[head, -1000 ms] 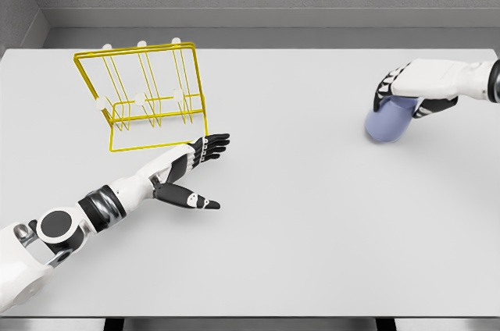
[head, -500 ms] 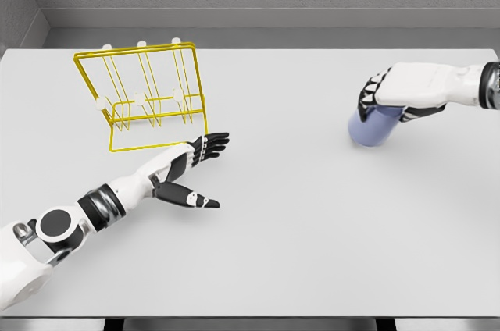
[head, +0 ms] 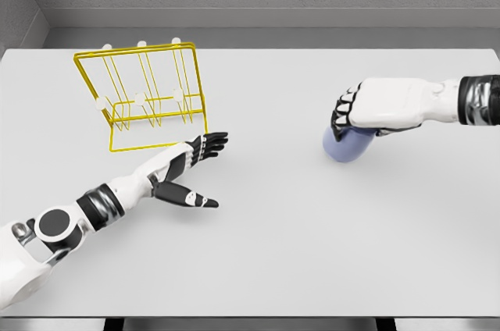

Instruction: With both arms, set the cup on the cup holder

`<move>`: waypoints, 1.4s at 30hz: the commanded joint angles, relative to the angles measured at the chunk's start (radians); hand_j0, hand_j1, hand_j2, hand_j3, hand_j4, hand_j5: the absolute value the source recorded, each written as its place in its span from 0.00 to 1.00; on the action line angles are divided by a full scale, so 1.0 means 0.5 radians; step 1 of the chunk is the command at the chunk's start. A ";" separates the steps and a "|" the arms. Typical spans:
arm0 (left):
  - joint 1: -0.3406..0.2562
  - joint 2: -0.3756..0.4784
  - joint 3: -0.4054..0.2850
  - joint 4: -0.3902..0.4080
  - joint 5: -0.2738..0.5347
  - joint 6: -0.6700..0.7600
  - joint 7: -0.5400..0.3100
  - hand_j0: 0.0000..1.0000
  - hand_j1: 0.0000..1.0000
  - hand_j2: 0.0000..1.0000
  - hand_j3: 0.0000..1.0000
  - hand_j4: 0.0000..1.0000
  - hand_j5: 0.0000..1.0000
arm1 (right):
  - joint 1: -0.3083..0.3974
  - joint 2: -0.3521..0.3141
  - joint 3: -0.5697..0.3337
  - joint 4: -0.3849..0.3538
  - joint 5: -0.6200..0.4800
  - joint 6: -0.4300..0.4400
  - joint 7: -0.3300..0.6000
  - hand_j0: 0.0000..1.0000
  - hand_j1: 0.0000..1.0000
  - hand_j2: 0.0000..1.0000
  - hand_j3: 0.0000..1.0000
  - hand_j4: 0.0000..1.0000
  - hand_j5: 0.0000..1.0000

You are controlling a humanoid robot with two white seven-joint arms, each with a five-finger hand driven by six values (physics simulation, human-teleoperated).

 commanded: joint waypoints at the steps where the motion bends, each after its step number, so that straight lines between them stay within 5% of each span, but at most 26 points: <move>1: 0.000 0.002 0.001 -0.001 0.005 0.000 0.000 1.00 1.00 1.00 1.00 1.00 1.00 | 0.000 0.001 0.000 -0.076 -0.011 0.006 -0.001 0.57 0.57 0.57 0.57 0.57 0.57; 42: -0.006 0.005 0.004 0.005 0.005 0.000 0.000 1.00 1.00 1.00 1.00 1.00 1.00 | 0.025 0.351 0.138 -0.091 0.035 0.006 -0.001 0.58 0.58 0.58 0.58 0.58 0.58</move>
